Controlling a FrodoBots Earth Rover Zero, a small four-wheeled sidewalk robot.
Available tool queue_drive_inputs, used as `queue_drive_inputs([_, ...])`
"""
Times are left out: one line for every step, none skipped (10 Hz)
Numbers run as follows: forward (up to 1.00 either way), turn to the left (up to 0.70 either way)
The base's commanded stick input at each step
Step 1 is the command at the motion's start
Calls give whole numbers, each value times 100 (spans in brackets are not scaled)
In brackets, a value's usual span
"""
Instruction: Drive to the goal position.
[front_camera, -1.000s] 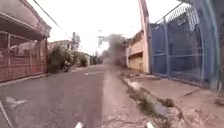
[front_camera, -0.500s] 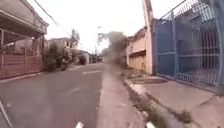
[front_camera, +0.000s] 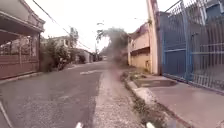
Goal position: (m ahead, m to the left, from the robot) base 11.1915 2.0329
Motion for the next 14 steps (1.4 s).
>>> queue_drive_inputs([77, 0])
queue_drive_inputs([77, 0])
queue_drive_inputs([77, 0])
queue_drive_inputs([77, 0])
queue_drive_inputs([81, 0])
queue_drive_inputs([100, 0])
queue_drive_inputs([100, 0])
queue_drive_inputs([100, 0])
queue_drive_inputs([100, 4])
queue_drive_inputs([100, 1])
queue_drive_inputs([100, 0])
queue_drive_inputs([100, 10])
queue_drive_inputs([100, 30])
queue_drive_inputs([100, 36])
